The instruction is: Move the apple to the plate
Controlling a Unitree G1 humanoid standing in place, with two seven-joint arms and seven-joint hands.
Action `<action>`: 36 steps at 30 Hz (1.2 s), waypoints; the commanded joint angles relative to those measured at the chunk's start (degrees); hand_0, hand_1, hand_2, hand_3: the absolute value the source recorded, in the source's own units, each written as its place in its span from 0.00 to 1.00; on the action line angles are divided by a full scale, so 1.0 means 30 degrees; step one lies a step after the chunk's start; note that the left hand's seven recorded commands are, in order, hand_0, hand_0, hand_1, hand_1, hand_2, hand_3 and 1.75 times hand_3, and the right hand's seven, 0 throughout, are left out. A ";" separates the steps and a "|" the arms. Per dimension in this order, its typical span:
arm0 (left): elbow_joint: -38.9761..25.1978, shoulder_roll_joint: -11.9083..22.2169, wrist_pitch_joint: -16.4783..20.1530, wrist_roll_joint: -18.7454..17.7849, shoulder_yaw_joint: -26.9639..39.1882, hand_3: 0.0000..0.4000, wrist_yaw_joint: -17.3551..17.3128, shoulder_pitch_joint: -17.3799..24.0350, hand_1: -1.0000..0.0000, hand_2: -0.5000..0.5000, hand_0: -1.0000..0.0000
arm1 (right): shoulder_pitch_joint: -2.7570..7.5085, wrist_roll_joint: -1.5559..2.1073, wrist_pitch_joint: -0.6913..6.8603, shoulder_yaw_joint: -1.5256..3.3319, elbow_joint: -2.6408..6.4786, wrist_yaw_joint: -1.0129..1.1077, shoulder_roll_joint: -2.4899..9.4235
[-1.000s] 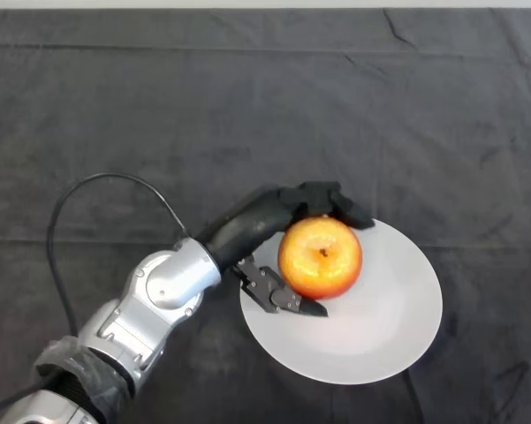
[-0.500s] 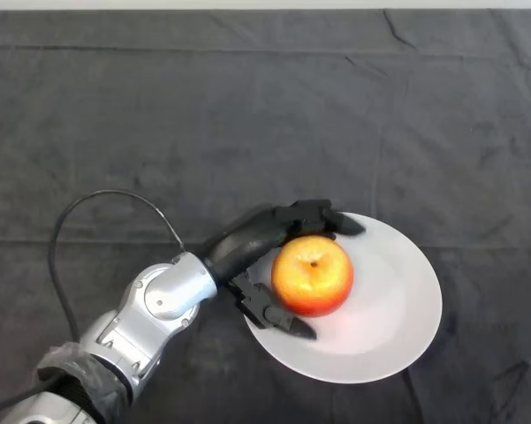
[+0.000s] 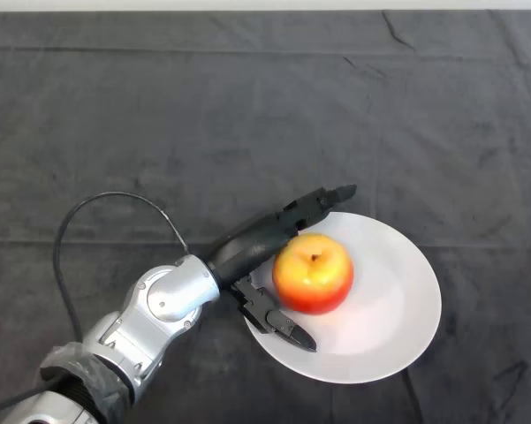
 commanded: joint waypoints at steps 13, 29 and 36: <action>0.0059 0.2077 -0.1503 -0.0990 0.2964 0.00 0.0086 -0.0138 1.00 0.50 1.00 | 0.0520 0.0159 0.0074 -0.0243 -0.0074 0.0123 -0.0150; 0.3661 0.3944 -0.3630 -0.2594 0.6440 0.00 -0.0887 -0.0604 1.00 0.50 1.00 | 0.0474 0.0147 0.0046 -0.0237 0.0006 0.0118 -0.0149; 0.5177 0.4565 -0.3862 -0.2869 0.7709 0.00 -0.0782 -0.0948 1.00 0.50 1.00 | 0.0437 0.0137 0.0021 -0.0229 0.0075 0.0110 -0.0146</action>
